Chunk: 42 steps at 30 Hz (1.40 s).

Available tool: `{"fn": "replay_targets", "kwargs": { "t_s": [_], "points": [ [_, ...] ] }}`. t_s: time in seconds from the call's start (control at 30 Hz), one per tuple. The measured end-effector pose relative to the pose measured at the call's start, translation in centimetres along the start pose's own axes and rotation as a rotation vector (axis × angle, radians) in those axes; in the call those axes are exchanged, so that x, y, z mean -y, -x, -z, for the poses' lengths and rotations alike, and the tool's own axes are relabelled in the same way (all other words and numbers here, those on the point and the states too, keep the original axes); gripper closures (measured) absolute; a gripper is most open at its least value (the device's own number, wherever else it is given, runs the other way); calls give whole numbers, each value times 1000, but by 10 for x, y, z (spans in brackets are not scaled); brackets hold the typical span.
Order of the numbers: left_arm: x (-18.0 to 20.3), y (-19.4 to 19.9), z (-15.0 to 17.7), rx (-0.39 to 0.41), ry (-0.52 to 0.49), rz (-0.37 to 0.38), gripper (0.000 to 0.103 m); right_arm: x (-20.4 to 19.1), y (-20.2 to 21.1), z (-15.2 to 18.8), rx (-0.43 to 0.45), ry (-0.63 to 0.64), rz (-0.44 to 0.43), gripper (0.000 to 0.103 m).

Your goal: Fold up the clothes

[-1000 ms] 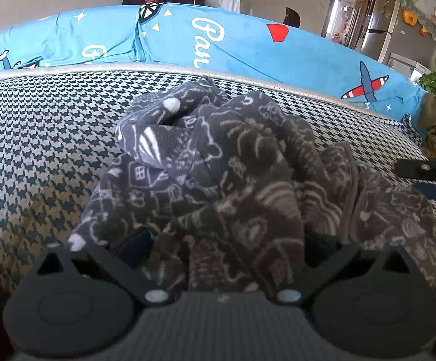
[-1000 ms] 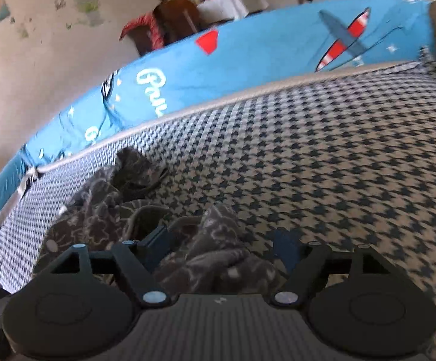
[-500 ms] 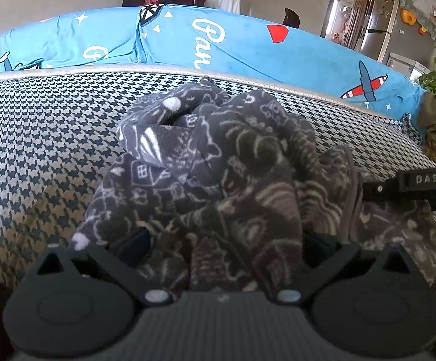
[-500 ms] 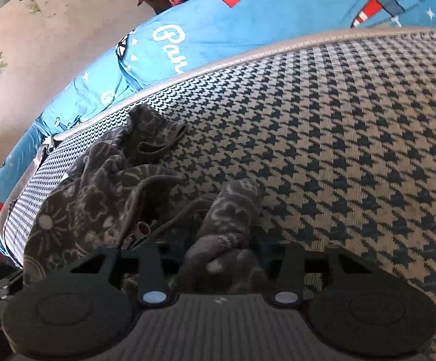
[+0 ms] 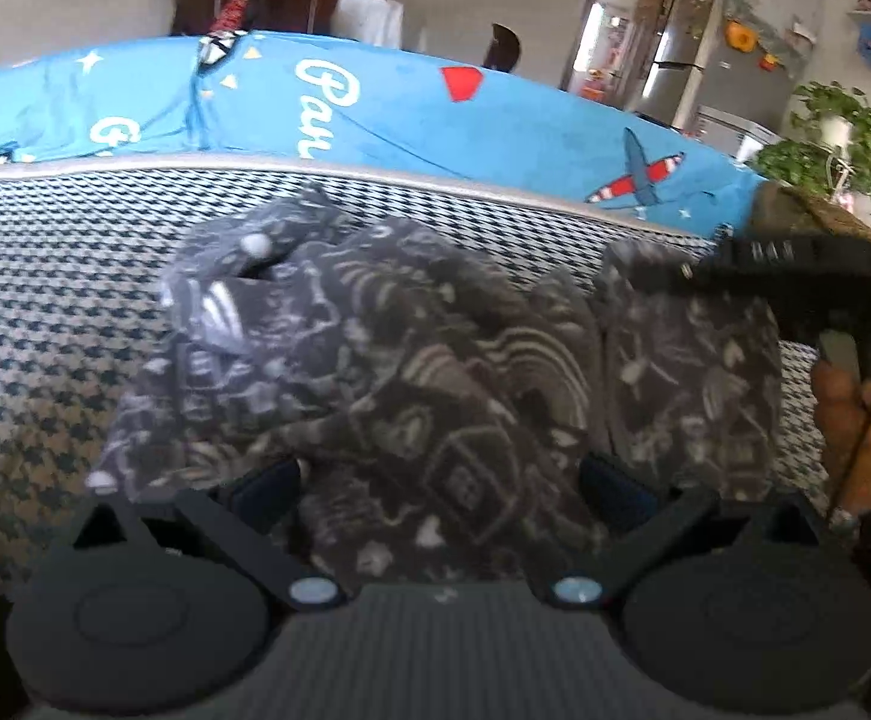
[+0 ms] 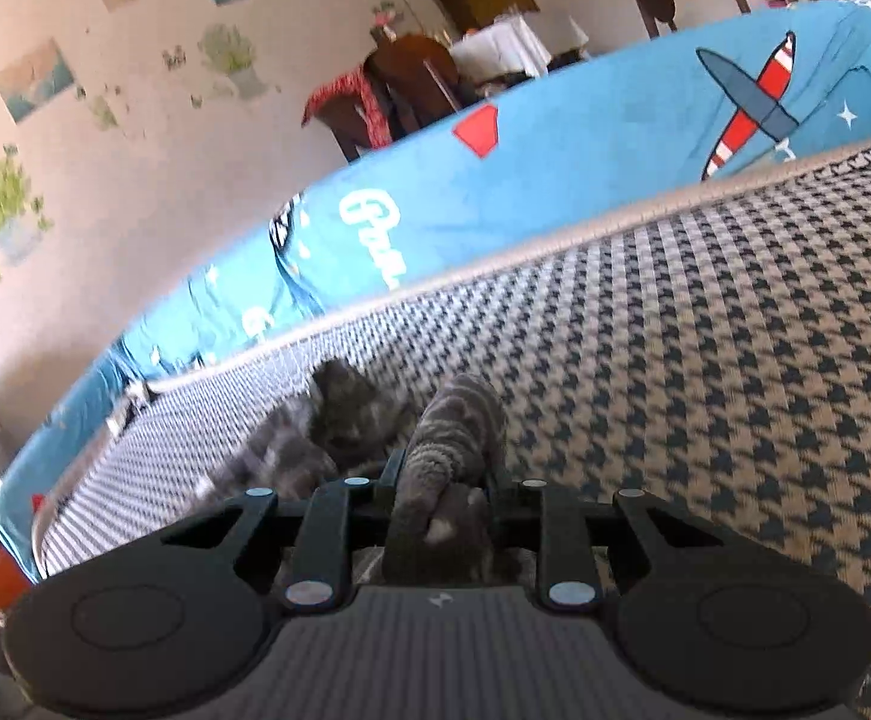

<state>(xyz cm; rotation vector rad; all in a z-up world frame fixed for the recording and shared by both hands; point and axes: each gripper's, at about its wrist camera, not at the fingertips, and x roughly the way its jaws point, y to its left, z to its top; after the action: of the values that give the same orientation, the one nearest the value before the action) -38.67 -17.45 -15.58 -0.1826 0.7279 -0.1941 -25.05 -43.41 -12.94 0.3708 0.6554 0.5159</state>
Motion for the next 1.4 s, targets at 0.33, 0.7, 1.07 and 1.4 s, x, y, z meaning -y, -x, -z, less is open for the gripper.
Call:
{"fn": "replay_targets", "kwargs": {
  "t_s": [0.33,0.7,1.07,1.4],
  "points": [
    [36,-35,-20,14,-84,-38,0,-18,1,-41,70,-1,-126,79],
    [54,-83,-86,162,-108,-196,0,-56,-8,-98,196,98,-238,80],
    [31,-158,-162,207,-148,-342,0,-46,-43,-134,234,77,-198,85],
    [4,-255,-171,-23,-39,-401,0,9,-48,-128,229,24,3,84]
  ]
}}
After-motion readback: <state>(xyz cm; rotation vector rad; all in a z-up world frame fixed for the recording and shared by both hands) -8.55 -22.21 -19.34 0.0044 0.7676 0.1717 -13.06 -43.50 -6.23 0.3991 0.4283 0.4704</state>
